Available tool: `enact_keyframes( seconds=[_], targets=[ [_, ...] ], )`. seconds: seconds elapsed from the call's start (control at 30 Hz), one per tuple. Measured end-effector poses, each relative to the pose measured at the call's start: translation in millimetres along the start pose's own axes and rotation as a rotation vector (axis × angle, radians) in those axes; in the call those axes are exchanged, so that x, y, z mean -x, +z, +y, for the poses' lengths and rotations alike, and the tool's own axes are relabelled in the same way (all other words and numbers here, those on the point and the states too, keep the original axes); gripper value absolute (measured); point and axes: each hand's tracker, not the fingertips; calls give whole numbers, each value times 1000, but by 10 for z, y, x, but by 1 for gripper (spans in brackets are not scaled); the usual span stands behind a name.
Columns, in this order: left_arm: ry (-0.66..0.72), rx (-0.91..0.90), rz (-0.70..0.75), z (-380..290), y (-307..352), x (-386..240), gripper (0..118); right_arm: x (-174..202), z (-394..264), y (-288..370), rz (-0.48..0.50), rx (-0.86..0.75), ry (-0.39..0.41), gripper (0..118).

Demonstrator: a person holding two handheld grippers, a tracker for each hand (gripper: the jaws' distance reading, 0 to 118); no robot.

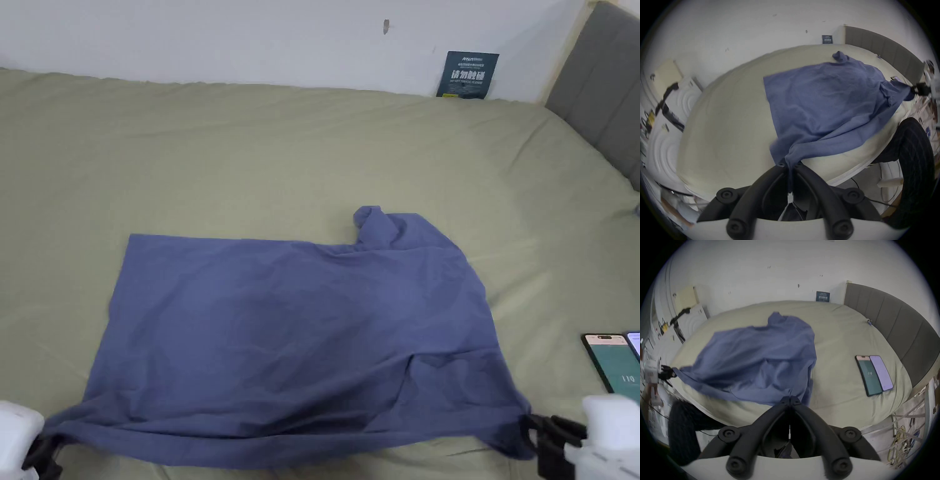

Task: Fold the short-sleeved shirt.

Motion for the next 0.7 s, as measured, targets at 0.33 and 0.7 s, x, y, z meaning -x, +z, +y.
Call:
enact_keyframes(
  seconds=[0.33, 0.7],
  targets=[
    [-42, -15, 41, 1252, -488, 465, 0, -347, 1251, -561, 5, 33, -96, 0],
    [146, 313, 40, 1282, -2090, 496, 4, -412, 1320, -1878, -67, 150, -43, 23]
  ],
)
